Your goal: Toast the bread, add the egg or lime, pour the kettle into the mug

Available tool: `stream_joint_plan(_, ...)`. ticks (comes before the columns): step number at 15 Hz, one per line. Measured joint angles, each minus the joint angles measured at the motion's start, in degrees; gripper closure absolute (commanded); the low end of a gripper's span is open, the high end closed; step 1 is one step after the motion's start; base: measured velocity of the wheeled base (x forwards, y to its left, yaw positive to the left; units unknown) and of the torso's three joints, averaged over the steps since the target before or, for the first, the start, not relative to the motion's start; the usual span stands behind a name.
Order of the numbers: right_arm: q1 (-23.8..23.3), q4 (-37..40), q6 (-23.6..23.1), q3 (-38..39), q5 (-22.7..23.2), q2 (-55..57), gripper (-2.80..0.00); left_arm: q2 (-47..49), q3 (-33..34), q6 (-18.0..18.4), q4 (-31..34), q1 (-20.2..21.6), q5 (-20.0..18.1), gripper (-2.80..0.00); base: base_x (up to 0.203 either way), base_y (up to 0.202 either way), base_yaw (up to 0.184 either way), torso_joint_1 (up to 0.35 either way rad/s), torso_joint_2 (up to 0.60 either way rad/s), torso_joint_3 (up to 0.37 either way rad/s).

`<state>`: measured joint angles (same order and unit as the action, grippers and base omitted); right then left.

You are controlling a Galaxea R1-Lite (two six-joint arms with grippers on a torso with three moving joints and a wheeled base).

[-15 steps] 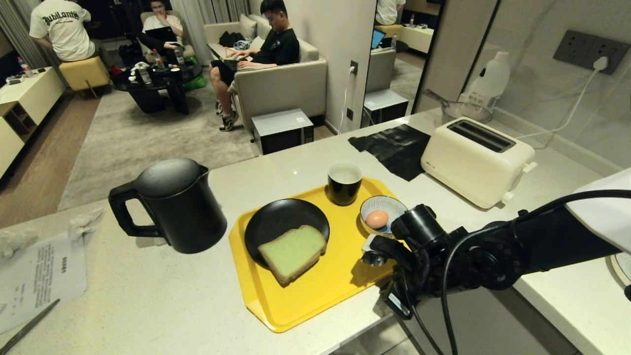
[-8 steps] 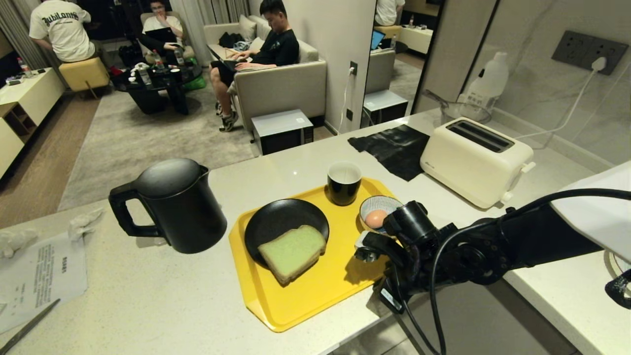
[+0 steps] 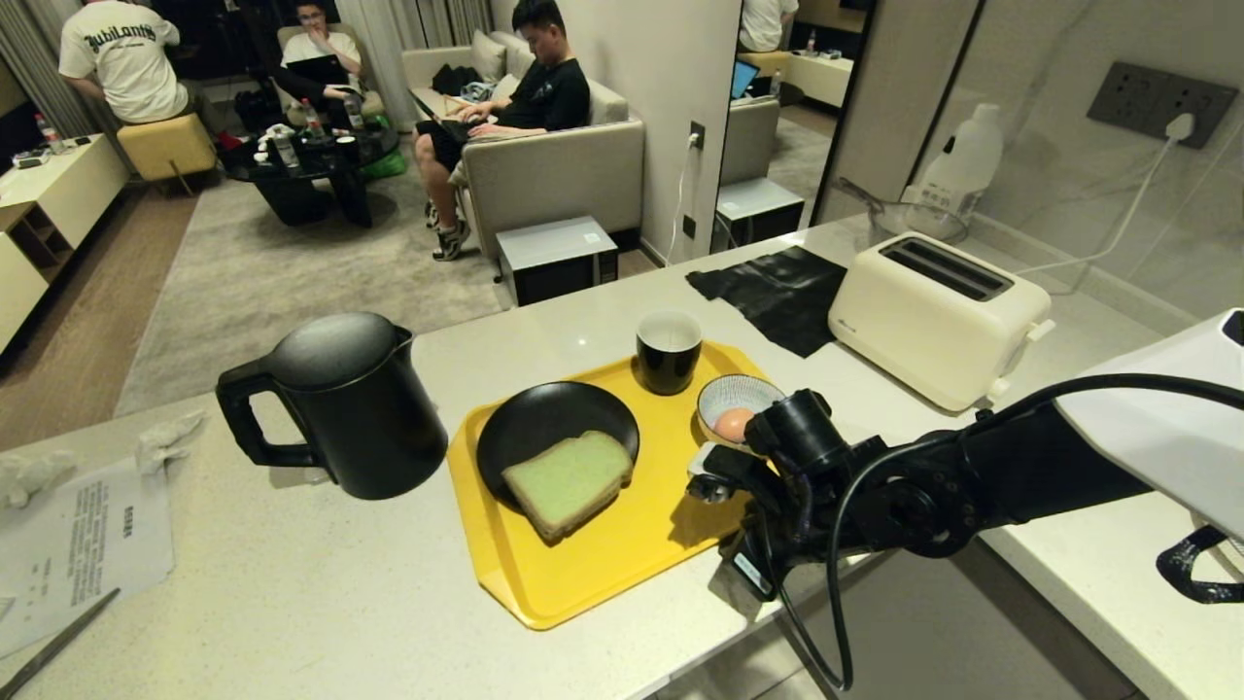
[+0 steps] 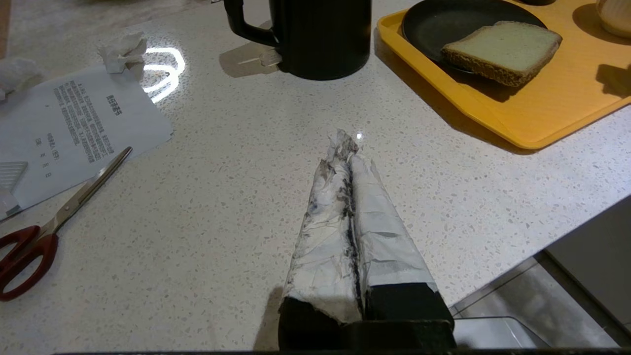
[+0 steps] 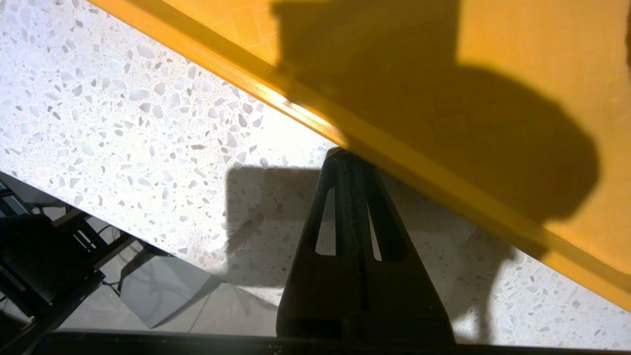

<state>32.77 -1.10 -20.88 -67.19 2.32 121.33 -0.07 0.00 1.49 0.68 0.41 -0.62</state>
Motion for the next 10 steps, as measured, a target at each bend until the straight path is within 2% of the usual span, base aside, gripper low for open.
stream_joint_plan(4,0.00,-0.83,0.00,-0.35,-0.04,0.55,0.00,0.00,0.00,0.00,0.00,0.00,0.01,0.00,0.000,0.000,0.000,0.000,0.00,0.000)
stream_joint_plan(7,0.13,-4.91,0.07,-0.63,-2.63,1.53,0.00,0.00,0.00,-0.03,0.00,0.00,0.02,0.00,0.000,0.000,0.000,0.000,0.00,0.000)
stream_joint_plan(10,0.30,-6.39,0.02,-0.99,-2.92,2.24,0.00,0.00,0.00,-0.01,0.01,0.00,-0.01,0.00,0.000,0.000,0.000,0.000,0.00,0.000)
